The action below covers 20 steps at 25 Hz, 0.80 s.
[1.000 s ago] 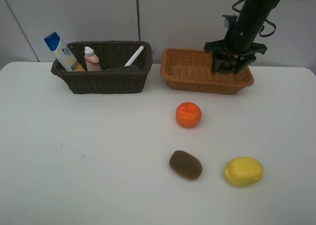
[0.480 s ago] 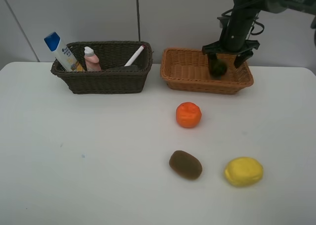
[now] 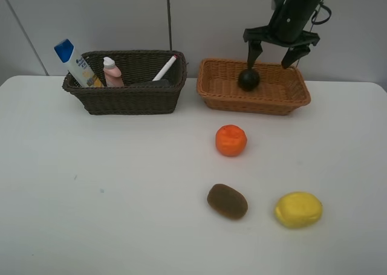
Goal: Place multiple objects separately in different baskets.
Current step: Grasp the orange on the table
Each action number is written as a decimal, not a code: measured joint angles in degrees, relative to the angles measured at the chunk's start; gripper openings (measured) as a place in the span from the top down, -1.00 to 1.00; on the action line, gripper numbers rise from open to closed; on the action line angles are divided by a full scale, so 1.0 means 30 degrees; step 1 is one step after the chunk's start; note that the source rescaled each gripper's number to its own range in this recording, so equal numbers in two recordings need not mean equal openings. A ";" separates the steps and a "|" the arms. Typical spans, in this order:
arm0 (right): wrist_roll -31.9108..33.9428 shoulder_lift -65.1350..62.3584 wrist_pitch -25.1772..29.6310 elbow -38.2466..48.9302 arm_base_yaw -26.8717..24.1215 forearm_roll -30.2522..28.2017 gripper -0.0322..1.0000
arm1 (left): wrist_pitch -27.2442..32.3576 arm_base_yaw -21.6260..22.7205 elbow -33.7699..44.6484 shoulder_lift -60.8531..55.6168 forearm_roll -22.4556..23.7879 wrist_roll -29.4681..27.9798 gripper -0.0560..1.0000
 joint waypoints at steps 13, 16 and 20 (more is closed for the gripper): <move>0.0486 -0.3874 0.0154 0.9096 0.5547 0.0283 -0.93 | 0.0000 0.0000 0.0000 0.0000 0.0015 0.0000 -1.00; 0.0406 -0.3874 -0.0855 1.0407 0.5862 -0.0197 -0.93 | 0.0000 0.0000 0.0000 0.0000 0.0015 0.0000 -1.00; -0.0058 -0.3874 -0.3004 1.1485 0.5840 -0.0383 -0.93 | 0.0000 0.0000 0.0000 0.0000 0.0015 0.0000 -1.00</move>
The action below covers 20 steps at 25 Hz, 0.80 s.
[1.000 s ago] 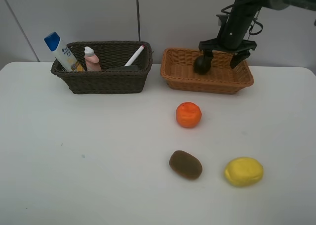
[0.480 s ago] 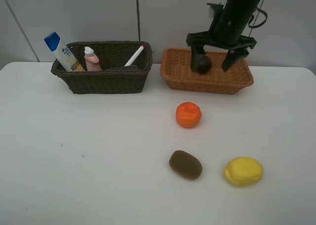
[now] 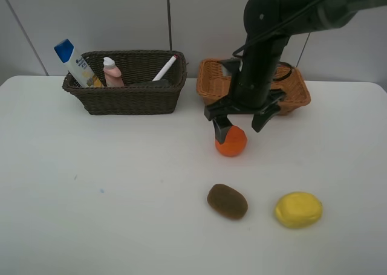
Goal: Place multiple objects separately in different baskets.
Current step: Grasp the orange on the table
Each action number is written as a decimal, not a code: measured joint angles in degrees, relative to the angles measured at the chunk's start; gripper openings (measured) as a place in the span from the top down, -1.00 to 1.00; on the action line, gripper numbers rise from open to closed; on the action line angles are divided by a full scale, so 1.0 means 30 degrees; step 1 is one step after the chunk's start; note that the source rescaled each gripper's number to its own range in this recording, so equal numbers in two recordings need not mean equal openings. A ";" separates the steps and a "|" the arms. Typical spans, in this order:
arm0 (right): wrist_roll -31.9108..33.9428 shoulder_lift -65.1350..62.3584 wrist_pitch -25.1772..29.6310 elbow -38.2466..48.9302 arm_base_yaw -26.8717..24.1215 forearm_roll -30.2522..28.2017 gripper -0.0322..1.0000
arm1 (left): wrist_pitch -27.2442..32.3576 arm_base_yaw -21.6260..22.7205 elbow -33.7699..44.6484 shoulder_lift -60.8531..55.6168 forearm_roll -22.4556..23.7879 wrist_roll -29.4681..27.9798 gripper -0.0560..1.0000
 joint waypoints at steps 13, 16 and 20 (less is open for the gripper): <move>-0.0306 0.1744 -0.2967 0.0353 0.0000 -0.1556 -0.93 | 0.0000 0.0000 0.0000 0.0000 0.0007 0.0000 -1.00; -0.0323 0.2249 -0.3382 0.0353 -0.0083 -0.1585 -0.93 | 0.0000 0.0000 0.0000 0.0000 0.0007 0.0000 -1.00; -0.0339 0.3088 -0.3814 0.0353 -0.0229 -0.1764 -0.93 | 0.0000 0.0000 0.0000 0.0000 0.0007 0.0000 -1.00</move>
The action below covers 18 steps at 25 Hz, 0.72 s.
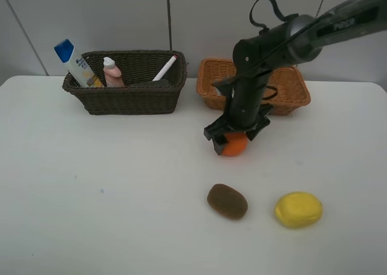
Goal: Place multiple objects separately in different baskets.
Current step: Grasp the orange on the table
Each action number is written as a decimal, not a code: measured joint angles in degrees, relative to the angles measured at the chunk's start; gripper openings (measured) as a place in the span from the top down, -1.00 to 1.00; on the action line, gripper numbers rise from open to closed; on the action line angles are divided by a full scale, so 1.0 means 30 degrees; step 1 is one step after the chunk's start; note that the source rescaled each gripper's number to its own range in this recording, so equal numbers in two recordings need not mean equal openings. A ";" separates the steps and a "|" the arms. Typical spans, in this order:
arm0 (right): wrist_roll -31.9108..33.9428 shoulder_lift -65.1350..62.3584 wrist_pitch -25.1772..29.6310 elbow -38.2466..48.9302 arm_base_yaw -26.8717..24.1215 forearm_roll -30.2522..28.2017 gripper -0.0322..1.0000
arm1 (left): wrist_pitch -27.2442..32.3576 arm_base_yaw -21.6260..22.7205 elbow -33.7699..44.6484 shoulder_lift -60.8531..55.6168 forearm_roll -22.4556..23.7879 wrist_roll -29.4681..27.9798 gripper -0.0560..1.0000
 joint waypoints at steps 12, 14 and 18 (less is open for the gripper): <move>-0.0034 0.0558 -0.0313 -0.0017 0.0004 0.0017 -0.19 | 0.0000 0.0000 0.0000 0.0000 0.0016 0.0000 -1.00; -0.0016 0.0558 -0.0209 -0.0035 0.0004 0.0017 -0.19 | 0.0000 0.0000 0.0000 0.0000 0.0016 0.0000 -1.00; 0.0005 0.0265 0.0090 -0.0013 0.0004 0.0059 -0.19 | 0.0000 0.0000 0.0000 0.0000 0.0016 0.0000 -1.00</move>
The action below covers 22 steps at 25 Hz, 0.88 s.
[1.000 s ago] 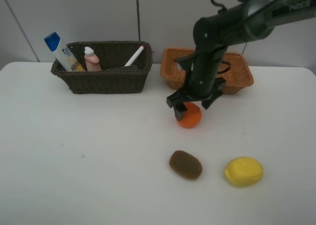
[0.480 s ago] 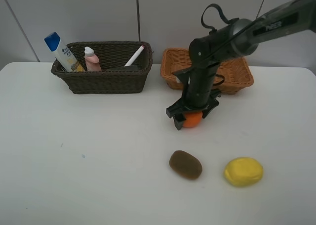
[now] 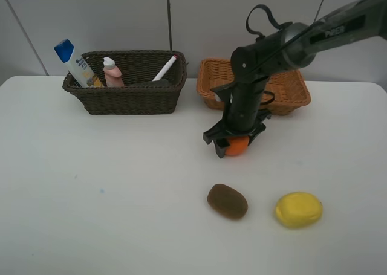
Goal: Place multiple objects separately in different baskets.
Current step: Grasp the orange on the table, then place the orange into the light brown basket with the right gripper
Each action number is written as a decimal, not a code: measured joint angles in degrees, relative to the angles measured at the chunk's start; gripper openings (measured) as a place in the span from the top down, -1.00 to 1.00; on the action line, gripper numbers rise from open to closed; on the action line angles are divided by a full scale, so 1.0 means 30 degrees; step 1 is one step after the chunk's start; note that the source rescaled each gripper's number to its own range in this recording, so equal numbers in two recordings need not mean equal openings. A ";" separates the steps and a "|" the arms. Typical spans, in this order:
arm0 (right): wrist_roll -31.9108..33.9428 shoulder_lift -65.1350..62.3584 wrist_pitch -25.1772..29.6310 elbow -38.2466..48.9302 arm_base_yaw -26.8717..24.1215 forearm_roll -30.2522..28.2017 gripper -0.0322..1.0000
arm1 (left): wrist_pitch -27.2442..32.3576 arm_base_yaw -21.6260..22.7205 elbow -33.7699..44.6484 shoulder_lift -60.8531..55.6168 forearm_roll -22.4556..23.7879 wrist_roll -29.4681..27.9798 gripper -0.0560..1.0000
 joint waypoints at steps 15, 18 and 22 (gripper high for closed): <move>0.1613 -0.1972 0.1042 -0.4482 -0.3316 0.0033 -0.19 | 0.0000 0.0000 0.0000 0.0000 0.0000 0.0000 -1.00; 0.1619 -0.1222 0.0358 -0.5223 -0.5270 0.0056 -0.19 | 0.0000 0.0000 0.0000 0.0000 0.0048 0.0000 -1.00; 0.1619 -0.0397 -0.0675 -0.5337 -0.7263 0.0062 -0.18 | 0.0000 0.0000 0.0000 0.0000 0.0048 0.0000 -1.00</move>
